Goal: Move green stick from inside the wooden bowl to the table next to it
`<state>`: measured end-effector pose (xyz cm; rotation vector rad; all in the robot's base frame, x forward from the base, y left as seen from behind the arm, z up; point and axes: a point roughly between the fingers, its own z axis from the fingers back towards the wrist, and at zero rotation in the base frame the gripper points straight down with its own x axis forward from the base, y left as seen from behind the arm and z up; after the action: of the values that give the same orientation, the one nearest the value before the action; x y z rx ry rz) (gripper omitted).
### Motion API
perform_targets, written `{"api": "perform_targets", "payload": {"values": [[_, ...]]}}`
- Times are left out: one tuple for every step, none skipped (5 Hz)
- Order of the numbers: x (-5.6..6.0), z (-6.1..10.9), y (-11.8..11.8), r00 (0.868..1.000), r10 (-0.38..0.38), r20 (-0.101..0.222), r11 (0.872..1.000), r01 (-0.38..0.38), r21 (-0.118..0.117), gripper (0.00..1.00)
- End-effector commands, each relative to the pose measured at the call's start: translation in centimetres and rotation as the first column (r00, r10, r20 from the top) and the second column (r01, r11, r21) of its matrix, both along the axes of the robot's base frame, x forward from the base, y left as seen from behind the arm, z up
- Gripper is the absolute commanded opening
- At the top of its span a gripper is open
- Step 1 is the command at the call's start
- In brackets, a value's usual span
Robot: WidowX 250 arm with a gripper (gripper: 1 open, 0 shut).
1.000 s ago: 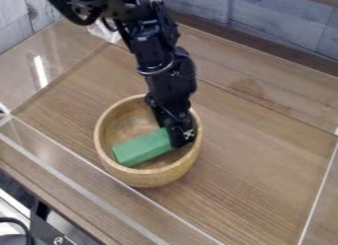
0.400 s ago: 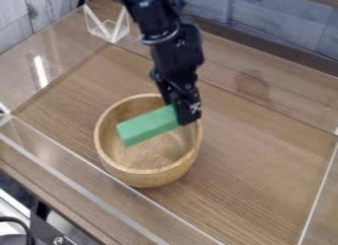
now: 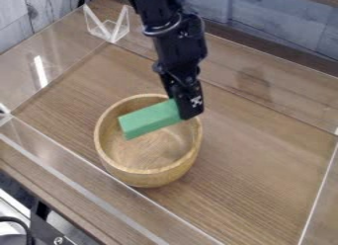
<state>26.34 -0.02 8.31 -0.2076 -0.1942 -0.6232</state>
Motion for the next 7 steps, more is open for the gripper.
{"api": "perform_targets", "payload": {"values": [[0.9,0.8,-0.9,0.998,-0.039,0.045,0.999,0.038,0.003,0.00],[0.8,0.5,-2.1,0.996,-0.076,0.038,0.997,0.076,0.000,0.00],[0.8,-0.5,-2.8,0.995,-0.089,0.035,0.996,0.089,0.000,0.00],[1.1,-1.6,-3.1,0.995,-0.096,0.027,0.995,0.096,0.005,0.00],[0.9,-2.3,-3.0,0.996,-0.089,0.020,0.996,0.088,0.010,0.00],[0.7,-2.6,-2.9,0.997,-0.075,0.016,0.997,0.075,0.012,0.00],[0.8,-3.4,-2.9,0.996,-0.094,0.011,0.995,0.094,0.014,0.00]]}}
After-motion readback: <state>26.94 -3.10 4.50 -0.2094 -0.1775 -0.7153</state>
